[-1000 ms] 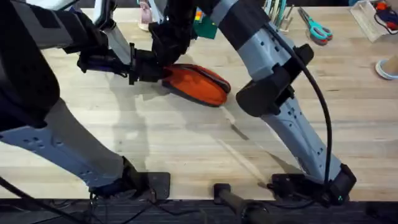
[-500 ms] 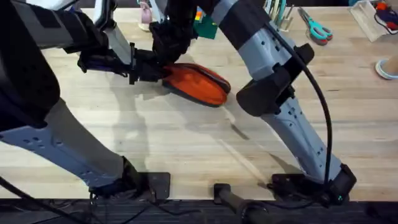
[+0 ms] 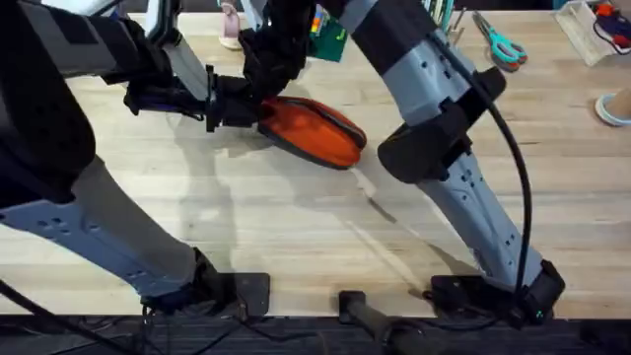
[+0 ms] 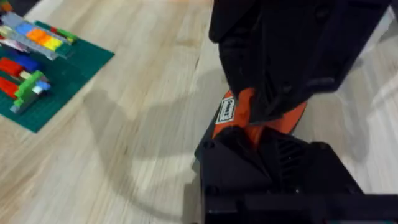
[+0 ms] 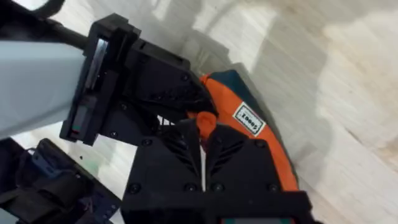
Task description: Unzip the bag, pick up the pens from the table one at a time and place them inside, then zip the bag closed.
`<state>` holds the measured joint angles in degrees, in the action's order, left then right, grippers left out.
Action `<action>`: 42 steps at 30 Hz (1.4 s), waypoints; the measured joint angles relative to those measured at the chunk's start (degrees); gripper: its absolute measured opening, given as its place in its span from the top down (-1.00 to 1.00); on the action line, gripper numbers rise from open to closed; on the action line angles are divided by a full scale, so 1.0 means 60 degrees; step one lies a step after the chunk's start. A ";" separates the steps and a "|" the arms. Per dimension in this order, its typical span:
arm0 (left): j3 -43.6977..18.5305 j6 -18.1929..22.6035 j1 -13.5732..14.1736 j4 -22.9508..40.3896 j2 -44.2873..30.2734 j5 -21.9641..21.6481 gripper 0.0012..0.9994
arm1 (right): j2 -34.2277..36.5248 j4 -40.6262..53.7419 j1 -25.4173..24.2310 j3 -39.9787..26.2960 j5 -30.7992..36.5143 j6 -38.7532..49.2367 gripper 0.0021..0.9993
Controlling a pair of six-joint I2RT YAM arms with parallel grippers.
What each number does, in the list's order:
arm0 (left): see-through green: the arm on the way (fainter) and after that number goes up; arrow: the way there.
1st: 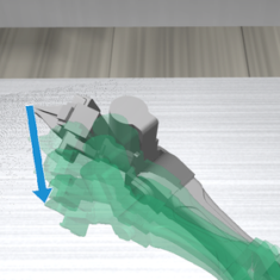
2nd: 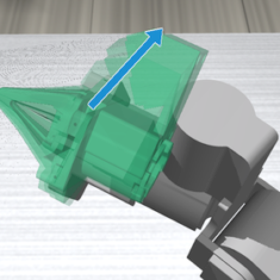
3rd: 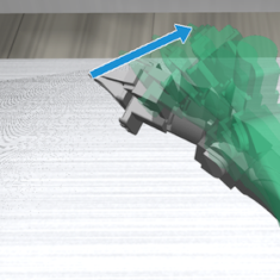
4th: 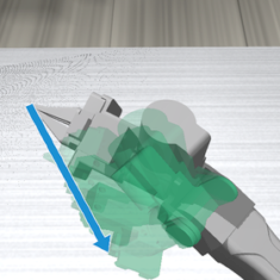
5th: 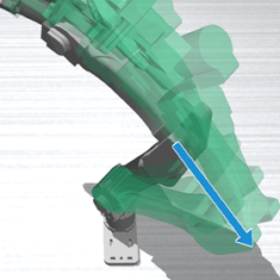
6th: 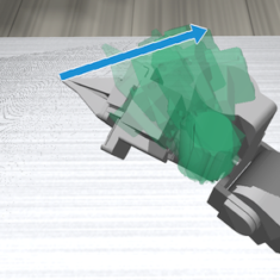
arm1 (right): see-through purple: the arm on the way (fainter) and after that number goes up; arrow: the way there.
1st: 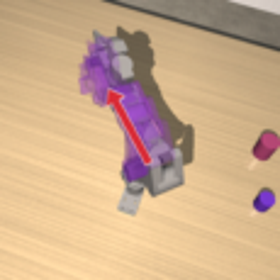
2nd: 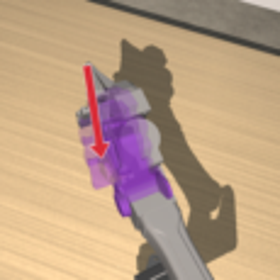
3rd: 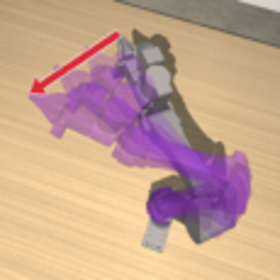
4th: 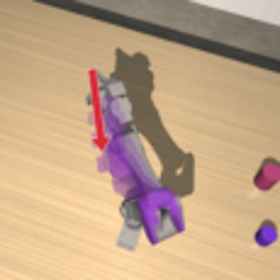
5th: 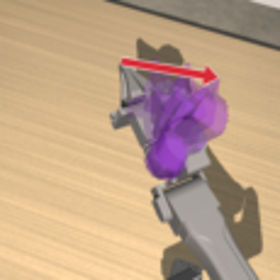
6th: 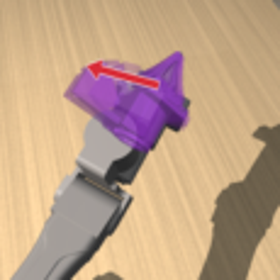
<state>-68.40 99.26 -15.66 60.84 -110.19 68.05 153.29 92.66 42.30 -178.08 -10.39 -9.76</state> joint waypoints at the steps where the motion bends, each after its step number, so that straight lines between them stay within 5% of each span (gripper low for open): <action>1: 0.0000 -0.0003 0.0000 -0.0004 0.0000 0.0097 0.92 | -0.0061 0.0000 0.0000 0.0000 0.0060 0.0037 0.94; 6: 0.0000 0.0000 0.0000 -0.0051 0.0036 0.0559 0.92 | -0.0328 0.0002 0.0000 0.0000 0.0373 0.0148 0.94; 42: 0.0000 -0.0066 -0.0359 0.0002 0.0064 0.0268 0.92 | -0.0346 0.0000 -0.0108 0.0000 0.0227 0.0461 0.94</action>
<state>-68.40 98.87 -17.82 60.85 -109.81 69.66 151.22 92.66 41.66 -178.08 -9.03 -6.99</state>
